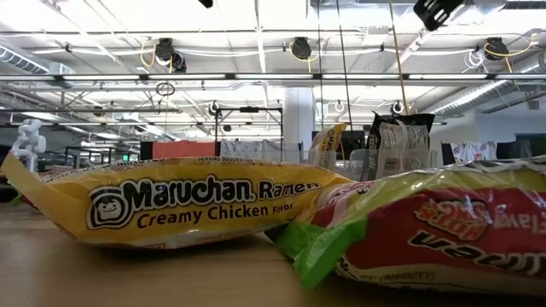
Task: Sort Maruchan noodles
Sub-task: Put the green noodle pack into the black bin
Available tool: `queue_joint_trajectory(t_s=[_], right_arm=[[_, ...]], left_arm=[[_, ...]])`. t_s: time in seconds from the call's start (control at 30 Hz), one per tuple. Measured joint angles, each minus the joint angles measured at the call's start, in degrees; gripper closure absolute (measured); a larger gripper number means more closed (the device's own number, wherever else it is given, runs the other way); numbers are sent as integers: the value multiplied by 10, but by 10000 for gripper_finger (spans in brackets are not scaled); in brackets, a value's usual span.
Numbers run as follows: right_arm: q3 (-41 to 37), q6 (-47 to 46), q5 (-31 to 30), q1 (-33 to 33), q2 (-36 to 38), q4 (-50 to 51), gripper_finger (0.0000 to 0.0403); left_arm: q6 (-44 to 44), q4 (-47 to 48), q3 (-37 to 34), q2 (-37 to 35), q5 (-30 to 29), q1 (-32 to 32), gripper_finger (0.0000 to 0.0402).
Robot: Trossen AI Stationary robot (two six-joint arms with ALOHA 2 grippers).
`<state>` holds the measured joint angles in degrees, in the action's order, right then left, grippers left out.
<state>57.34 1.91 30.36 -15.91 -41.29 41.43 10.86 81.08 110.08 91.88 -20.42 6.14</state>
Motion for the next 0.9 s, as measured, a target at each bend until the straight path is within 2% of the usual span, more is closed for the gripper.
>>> queue_joint_trajectory(t_s=[0.2, 0.43, 0.9], right_arm=[[0, 4, -52, 47, -41, 0, 332], [0, 17, -88, 101, -89, -2, 332], [0, 74, -288, 239, -211, -53, 332]], left_arm=[[31, 23, 0, -13, -10, 27, 353], [101, 64, 0, -43, -58, 53, 353], [154, 77, 0, -73, -114, 126, 353]])
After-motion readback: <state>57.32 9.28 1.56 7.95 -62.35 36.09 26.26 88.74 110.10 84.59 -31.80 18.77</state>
